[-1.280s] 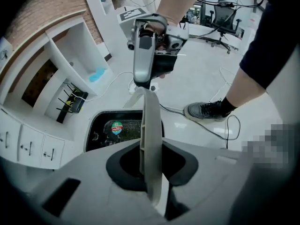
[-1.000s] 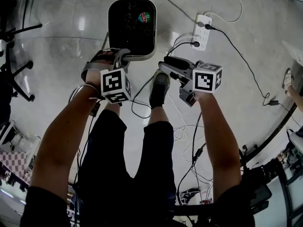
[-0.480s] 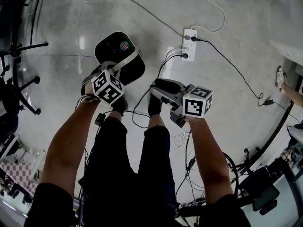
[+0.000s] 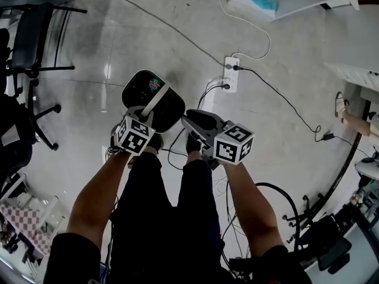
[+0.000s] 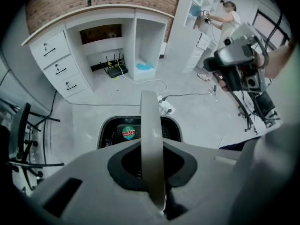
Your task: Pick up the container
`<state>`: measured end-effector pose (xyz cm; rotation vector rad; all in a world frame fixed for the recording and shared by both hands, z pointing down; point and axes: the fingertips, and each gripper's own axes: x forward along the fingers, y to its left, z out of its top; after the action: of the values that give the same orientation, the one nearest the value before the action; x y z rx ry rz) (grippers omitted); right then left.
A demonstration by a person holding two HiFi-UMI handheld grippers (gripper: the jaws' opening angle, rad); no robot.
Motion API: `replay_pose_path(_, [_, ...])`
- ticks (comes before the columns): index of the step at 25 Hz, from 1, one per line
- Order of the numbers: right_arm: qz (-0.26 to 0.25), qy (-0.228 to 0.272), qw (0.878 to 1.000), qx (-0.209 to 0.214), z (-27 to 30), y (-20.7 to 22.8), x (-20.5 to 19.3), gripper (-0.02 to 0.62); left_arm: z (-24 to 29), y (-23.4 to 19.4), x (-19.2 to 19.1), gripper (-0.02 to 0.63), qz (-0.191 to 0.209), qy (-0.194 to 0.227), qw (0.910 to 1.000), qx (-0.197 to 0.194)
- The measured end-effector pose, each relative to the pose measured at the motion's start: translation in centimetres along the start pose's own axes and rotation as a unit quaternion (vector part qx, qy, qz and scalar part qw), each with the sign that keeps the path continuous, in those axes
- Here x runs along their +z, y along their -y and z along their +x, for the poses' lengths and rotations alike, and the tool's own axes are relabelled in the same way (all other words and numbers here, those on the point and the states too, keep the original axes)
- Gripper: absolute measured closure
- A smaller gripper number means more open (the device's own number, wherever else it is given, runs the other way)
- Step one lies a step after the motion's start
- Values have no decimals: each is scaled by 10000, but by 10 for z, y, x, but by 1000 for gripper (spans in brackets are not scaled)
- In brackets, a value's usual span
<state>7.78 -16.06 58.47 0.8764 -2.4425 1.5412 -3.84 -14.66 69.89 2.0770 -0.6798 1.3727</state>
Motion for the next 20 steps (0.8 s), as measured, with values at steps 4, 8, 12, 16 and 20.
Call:
replay_pose_path(4, [-436, 83, 9989, -127, -18, -33, 21, 532, -44, -3, 10, 569, -378, 195, 9991, -23])
replay_pose_path(8, [-535, 355, 9978, -164, -41, -68, 49, 538, -94, -3, 27, 569, -598, 392, 9974, 6])
replay_pose_path(12, [-734, 410, 9963, -154, -59, -103, 72, 540, -136, 8, 44, 569, -761, 610, 9952, -25])
replay_pose_path(16, [-940, 529, 9942, -30, -67, -139, 95, 540, -178, 14, 53, 569, -945, 812, 9922, -41])
replay_pose_path(20, [-1197, 524, 9914, -34, -77, -164, 112, 540, -208, 25, 58, 569, -1172, 911, 9888, -128])
